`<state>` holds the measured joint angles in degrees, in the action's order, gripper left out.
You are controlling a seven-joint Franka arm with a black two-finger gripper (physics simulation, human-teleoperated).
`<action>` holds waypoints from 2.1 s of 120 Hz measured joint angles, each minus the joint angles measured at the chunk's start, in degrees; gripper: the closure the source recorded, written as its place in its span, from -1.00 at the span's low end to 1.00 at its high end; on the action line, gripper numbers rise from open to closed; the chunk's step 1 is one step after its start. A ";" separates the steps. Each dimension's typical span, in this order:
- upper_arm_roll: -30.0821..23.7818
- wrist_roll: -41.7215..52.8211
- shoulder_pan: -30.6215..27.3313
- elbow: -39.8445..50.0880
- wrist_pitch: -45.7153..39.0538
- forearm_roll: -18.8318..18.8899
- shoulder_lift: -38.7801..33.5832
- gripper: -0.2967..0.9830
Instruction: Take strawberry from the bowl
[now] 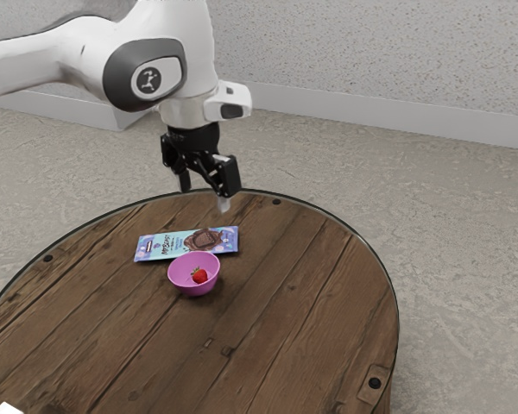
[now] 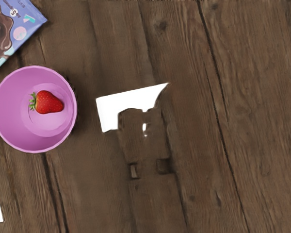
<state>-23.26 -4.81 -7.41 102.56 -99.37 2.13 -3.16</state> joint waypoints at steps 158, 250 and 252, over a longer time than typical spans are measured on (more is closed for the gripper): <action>1.98 -43.61 -12.37 15.68 -37.61 3.22 19.97 0.33; 8.05 -50.89 -7.68 12.22 -41.82 4.99 27.68 0.26; 8.20 -50.97 -7.62 12.18 -41.83 5.01 27.76 0.26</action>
<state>-15.07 -55.78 -15.03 114.74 -141.20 7.14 24.60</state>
